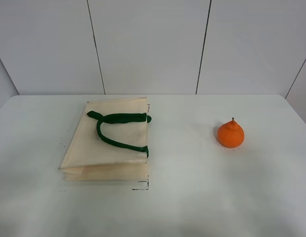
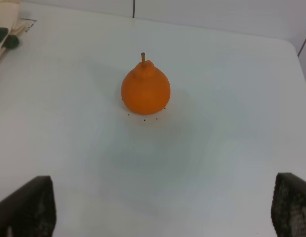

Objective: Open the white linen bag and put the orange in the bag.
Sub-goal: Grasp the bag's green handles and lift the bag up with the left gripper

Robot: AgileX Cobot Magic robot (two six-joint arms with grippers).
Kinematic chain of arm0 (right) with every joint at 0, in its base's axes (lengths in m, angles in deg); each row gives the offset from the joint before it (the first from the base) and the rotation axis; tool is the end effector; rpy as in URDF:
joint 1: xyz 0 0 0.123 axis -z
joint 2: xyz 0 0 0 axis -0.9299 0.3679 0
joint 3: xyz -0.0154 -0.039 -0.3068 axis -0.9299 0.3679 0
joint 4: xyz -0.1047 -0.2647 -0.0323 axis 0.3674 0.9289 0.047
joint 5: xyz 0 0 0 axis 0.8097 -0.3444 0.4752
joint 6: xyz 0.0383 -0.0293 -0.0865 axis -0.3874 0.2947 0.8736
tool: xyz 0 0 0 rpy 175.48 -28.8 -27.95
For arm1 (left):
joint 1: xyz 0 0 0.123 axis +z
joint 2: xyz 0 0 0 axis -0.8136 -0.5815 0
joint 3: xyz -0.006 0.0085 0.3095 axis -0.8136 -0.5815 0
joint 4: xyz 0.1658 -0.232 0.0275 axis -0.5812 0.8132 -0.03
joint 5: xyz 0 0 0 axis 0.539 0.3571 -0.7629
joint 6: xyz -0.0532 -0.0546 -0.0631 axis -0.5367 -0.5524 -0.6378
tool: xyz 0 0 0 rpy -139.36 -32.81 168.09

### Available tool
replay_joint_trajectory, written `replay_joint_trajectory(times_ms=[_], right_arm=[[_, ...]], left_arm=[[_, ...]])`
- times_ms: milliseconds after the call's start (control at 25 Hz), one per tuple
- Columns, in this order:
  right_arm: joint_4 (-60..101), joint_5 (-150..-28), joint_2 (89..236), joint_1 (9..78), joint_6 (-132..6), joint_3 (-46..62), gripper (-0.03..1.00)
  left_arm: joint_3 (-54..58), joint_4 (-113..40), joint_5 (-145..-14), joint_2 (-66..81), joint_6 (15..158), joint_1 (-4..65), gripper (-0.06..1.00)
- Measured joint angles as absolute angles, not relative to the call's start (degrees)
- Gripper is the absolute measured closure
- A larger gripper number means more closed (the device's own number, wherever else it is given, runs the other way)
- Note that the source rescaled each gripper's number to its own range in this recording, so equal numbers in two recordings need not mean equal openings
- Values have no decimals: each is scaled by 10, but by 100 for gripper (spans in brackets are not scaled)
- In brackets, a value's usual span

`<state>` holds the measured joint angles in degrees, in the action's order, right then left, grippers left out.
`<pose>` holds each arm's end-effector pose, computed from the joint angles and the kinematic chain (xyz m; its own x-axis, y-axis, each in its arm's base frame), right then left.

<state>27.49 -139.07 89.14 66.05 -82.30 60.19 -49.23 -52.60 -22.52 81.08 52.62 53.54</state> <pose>0.0101 0.0017 0.2903 -0.4289 -0.0683 -0.9008 -0.0754 0.9964 -0.0396 0.0084 0.0042 0.2894 -0.4559 0.0315 -0.8895 -0.0118 0.9991 0.0414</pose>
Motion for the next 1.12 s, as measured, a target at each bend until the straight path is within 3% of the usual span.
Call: replay_joint_trajectory(times_ms=[600, 840, 1120], right_arm=[[275, -1391, 891, 661, -823, 602, -3], [275, -1391, 891, 661, -823, 602, -3], [275, -1391, 891, 661, -823, 602, -3]], left_arm=[[-472, -526, -226, 782, 526, 535, -6], [-397, -526, -233, 593, 526, 535, -6], [-256, -526, -246, 266, 526, 535, -6]])
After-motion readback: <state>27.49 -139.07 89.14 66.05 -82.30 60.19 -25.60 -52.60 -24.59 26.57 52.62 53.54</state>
